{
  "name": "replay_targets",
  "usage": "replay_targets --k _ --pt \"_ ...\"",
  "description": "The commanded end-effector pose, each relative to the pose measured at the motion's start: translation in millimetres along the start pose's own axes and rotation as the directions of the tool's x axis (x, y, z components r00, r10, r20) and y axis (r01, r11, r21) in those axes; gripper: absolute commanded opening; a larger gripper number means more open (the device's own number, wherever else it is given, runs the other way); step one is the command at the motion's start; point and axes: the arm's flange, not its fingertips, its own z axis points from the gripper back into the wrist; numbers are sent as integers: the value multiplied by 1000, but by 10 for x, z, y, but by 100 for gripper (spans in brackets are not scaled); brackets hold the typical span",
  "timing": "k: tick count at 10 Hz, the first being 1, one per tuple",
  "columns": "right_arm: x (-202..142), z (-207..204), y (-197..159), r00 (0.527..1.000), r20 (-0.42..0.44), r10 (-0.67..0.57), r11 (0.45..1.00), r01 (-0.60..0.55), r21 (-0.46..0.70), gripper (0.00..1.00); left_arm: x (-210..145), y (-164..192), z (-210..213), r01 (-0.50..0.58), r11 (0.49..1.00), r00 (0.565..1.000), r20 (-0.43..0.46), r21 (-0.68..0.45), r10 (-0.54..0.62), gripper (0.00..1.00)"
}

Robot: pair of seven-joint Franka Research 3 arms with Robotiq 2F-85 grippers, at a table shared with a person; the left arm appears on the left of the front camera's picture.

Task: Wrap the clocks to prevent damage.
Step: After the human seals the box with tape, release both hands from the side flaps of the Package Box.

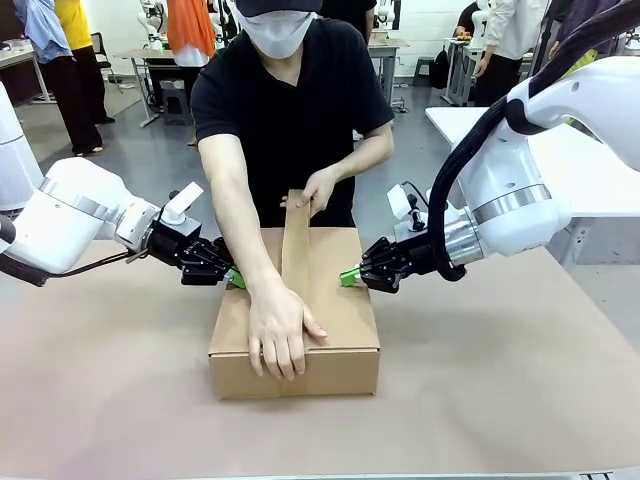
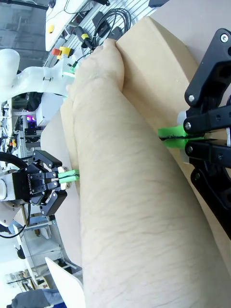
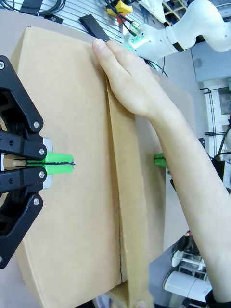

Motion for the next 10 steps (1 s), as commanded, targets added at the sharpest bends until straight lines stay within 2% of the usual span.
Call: replay_targets --k 1,10 --pt "-17 -17 3 1000 -7 -12 1000 12 -2 1 -15 2 -9 -2 1000 1000 -6 2 2 0" --pt "-17 -17 3 1000 -7 -12 1000 12 -2 1 -15 2 -9 -2 1000 1000 -6 2 2 0"
